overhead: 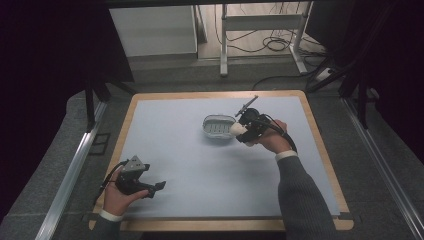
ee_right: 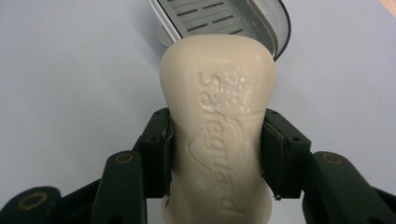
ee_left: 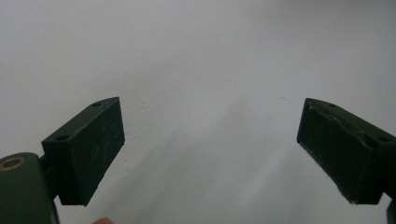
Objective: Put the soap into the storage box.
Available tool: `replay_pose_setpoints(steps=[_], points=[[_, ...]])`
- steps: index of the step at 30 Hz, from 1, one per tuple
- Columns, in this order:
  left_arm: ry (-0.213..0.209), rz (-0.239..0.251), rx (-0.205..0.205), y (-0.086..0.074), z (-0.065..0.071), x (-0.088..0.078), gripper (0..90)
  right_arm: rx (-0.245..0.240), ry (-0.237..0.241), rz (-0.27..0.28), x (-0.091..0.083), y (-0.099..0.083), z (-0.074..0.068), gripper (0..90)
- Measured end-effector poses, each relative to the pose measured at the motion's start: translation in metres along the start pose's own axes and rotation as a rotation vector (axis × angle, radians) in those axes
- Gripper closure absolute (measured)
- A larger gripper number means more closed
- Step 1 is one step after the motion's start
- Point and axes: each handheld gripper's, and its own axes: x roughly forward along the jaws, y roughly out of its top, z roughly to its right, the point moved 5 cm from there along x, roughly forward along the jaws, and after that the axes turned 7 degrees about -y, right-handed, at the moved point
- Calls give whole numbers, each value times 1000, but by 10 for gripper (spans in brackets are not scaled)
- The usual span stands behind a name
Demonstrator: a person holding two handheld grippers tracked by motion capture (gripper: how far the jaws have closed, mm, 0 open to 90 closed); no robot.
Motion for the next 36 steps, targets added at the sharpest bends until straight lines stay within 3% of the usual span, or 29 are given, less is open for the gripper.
replay_pose_setpoints(steps=[17,36], points=[[-2,3,0,0,0,0,79,-26,6,6,12,20,-3,495],[-7,-2,6,0,0,0,79,-39,-9,-11,24,39,4,496]])
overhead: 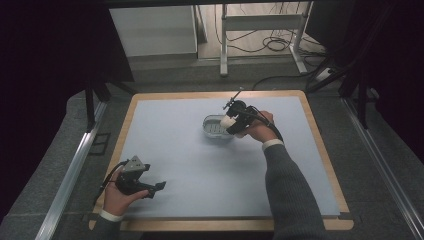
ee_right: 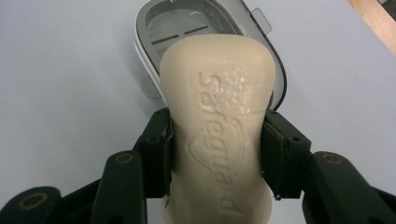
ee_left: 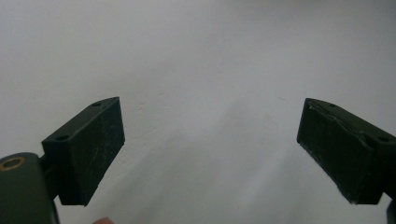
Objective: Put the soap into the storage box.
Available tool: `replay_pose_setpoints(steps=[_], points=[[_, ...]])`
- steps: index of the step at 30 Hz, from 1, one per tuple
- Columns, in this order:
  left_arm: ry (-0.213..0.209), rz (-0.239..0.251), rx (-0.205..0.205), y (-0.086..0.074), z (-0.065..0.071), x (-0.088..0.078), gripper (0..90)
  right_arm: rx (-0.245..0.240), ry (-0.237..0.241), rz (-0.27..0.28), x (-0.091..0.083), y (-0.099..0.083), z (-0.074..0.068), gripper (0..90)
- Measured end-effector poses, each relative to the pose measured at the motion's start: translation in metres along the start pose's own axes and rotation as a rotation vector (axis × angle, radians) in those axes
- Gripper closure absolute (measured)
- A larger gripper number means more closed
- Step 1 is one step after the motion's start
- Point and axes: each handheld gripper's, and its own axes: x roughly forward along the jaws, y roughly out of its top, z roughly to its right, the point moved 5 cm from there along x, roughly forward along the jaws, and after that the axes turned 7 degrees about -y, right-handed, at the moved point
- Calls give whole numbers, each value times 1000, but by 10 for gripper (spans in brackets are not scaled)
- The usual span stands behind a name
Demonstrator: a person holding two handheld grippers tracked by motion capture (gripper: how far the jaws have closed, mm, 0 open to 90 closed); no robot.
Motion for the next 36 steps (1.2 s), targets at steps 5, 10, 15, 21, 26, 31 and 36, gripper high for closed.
replay_pose_setpoints(steps=[5,10,15,21,26,31,36], points=[[-1,2,-3,0,0,1,79,1,2,-9,5,3,2,496],[-3,3,-3,0,1,2,79,-23,-2,-8,11,11,2,496],[-3,5,-3,0,1,1,79,-44,-5,-1,18,20,2,496],[-3,3,-3,0,1,1,79,-74,-1,5,28,31,3,495],[-6,1,-2,0,1,2,79,-84,6,20,37,35,2,495],[-8,-2,-1,0,2,3,80,-104,-2,21,43,37,-2,494],[-9,1,-2,0,1,2,80,-124,-10,10,48,37,-5,491]])
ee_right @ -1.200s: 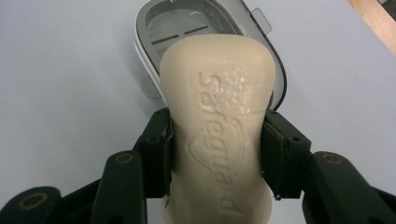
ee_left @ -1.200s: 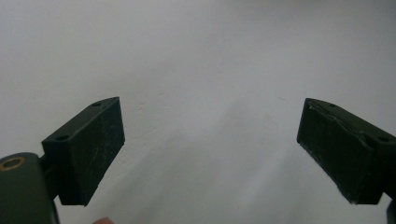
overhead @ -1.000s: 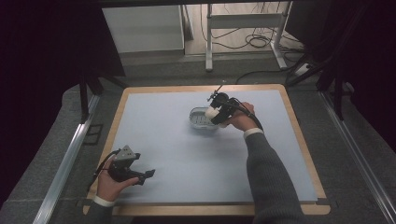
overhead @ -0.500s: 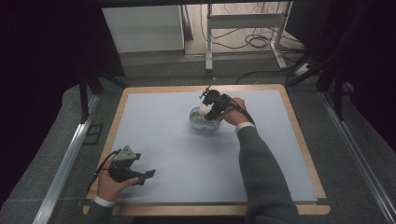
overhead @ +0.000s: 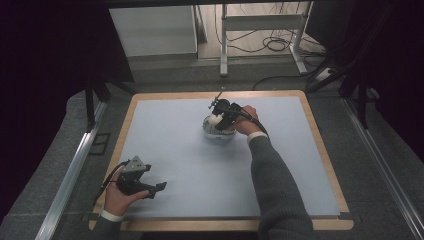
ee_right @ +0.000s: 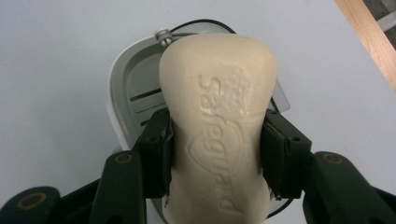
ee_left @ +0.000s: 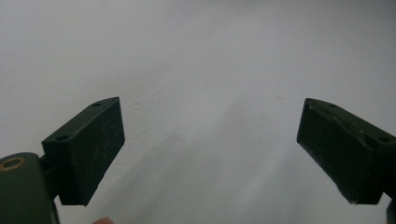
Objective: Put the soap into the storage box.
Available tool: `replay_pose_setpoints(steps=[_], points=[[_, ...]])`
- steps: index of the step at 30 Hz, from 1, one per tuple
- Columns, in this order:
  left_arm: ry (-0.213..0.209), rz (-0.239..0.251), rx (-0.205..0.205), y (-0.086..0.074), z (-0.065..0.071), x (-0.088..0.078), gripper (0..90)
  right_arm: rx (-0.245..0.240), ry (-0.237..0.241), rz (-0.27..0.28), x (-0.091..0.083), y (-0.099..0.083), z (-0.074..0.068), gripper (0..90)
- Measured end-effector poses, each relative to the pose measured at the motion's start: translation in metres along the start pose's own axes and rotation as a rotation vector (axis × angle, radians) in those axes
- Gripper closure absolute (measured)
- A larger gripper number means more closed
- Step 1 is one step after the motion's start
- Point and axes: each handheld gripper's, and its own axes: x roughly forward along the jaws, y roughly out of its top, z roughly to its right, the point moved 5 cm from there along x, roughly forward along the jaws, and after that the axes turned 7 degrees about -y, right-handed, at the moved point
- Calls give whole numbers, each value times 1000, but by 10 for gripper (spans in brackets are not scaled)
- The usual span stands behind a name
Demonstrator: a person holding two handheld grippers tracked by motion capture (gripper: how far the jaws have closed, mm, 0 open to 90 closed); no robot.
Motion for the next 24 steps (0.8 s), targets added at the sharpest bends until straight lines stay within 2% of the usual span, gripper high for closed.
replay_pose_setpoints(steps=[8,9,11,13,17,24], points=[[-3,2,0,0,1,0,80,40,-3,15,0,-3,-1,452],[-2,1,-1,0,1,1,80,74,4,47,-4,-3,1,453],[-3,1,0,0,1,1,80,86,9,60,-6,-3,1,443],[-2,-2,1,0,1,1,80,96,-10,69,-9,-3,3,430],[-4,1,1,0,1,1,80,150,-17,114,-21,-3,5,408],[-5,-2,1,0,2,2,80,171,-26,150,-35,-15,0,358]])
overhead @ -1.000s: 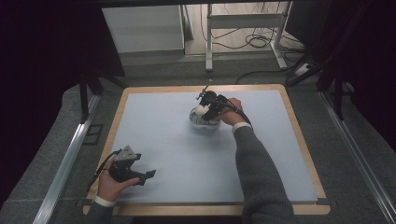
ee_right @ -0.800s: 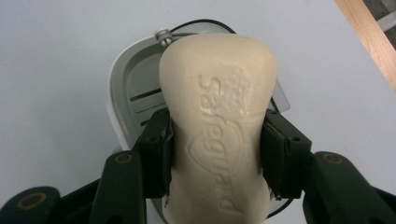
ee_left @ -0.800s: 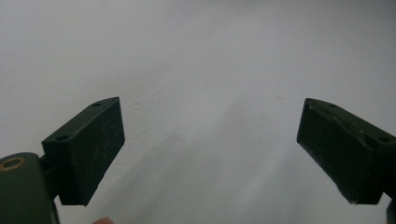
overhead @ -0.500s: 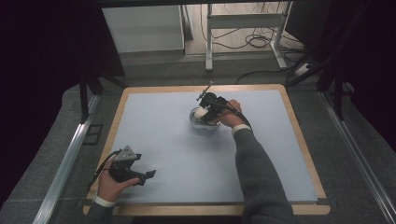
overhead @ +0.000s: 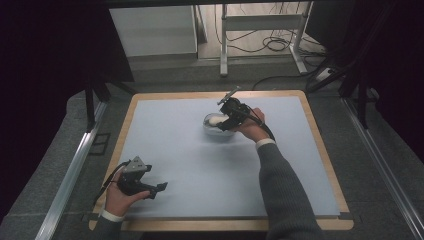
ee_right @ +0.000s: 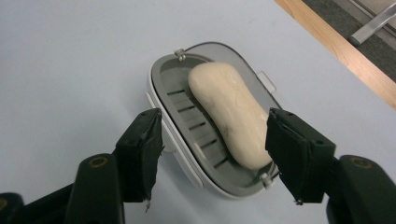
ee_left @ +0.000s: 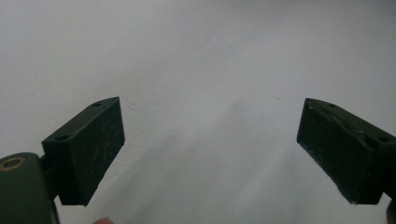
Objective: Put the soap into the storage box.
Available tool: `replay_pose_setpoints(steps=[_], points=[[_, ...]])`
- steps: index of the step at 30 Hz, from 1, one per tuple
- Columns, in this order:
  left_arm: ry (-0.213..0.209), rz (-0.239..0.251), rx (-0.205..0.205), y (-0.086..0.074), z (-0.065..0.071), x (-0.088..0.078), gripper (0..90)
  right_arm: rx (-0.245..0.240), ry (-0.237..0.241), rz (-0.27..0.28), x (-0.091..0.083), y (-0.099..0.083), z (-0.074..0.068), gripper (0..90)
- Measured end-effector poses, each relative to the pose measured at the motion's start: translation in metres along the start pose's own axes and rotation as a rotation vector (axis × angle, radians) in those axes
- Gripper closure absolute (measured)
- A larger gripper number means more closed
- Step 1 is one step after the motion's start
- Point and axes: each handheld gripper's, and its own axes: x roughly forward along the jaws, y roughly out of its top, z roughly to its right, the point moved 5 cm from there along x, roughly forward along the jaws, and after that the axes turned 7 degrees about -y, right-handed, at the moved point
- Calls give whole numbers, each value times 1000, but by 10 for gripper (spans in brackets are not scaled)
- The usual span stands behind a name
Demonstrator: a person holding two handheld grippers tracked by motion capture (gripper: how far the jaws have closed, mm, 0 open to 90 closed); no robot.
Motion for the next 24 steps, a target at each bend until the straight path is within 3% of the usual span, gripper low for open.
replay_pose_setpoints(steps=[10,11,16,18,19,24], points=[[9,0,0,0,-1,-1,80,38,-32,32,-14,-36,-5,346],[12,-1,5,0,-1,0,80,53,-25,47,-19,-48,-7,343],[20,-3,5,0,-2,-1,80,85,-28,80,-32,-74,-11,333],[21,-3,5,0,-2,-2,80,89,-30,85,-34,-80,-12,332],[21,-1,1,0,-2,-2,80,98,-31,86,-39,-95,-14,332],[26,-5,5,0,-2,-1,80,127,-57,89,-48,-128,-15,326]])
